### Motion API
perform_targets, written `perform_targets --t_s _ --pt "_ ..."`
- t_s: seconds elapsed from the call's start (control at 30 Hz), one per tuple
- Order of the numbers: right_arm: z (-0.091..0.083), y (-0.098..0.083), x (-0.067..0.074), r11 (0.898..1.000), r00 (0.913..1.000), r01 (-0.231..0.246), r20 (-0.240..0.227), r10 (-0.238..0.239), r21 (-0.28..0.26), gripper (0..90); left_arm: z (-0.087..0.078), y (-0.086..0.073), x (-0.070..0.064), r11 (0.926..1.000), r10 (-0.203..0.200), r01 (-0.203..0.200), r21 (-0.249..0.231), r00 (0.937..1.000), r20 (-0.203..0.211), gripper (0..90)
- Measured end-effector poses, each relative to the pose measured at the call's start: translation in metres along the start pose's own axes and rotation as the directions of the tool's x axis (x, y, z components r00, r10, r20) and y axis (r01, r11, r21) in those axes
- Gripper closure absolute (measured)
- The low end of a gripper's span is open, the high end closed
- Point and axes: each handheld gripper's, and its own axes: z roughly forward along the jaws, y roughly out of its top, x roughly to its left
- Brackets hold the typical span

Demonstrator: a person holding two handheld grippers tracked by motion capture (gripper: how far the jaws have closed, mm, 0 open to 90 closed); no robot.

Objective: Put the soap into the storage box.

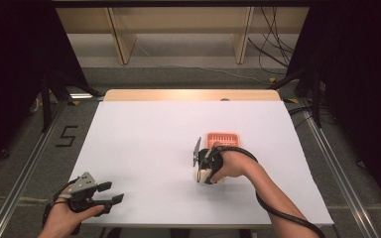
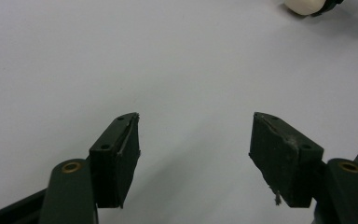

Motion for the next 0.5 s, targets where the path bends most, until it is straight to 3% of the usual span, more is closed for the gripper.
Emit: perform_targets --t_s 0.03,0.13,0.17,0.2,0.23,0.33,0.37,0.5 --pt "0.0 0.0 -0.003 0.999 0.9997 0.024 -0.005 -0.024 -0.024 50.1 0.0 0.0 0.0 1.0 0.001 -0.001 0.001 1.0 0.002 32.6" --pt "-0.002 0.0 -0.004 0.998 0.9997 0.022 -0.004 -0.022 -0.055 50.1 0.0 0.0 0.001 0.9999 -0.003 0.002 0.012 1.0 0.008 32.7" --pt "-0.004 -0.001 -0.001 0.998 0.9996 -0.026 -0.014 0.025 -0.053 50.2 0.0 0.0 0.001 1.0 -0.003 0.002 0.01 1.0 0.008 32.7" --pt "-0.004 -0.001 -0.003 0.998 0.9999 -0.006 -0.015 0.005 -0.064 50.2 0.0 0.0 0.0 0.9999 -0.003 0.003 0.01 1.0 0.007 32.7" --pt "-0.005 -0.002 -0.002 0.997 0.999 -0.043 -0.009 0.043 -0.057 50.3 0.0 0.0 0.0 0.9999 -0.003 0.003 0.01 1.0 0.007 32.7" --pt "-0.005 -0.003 -0.005 0.997 0.9999 -0.008 -0.008 0.007 -0.072 50.3 -0.001 0.0 0.001 0.9999 0.003 -0.003 0.015 1.0 0.006 32.7" --pt "-0.007 -0.004 -0.001 0.996 0.9976 -0.068 -0.017 0.067 -0.061 50.3 -0.001 0.0 0.001 0.9999 0.003 -0.003 0.015 1.0 0.006 32.7" --pt "-0.01 -0.005 -0.001 0.995 0.9967 -0.076 -0.034 0.074 -0.063 50.4 0.0 0.0 0.001 0.9999 0.002 -0.003 0.015 1.0 0.006 32.7"
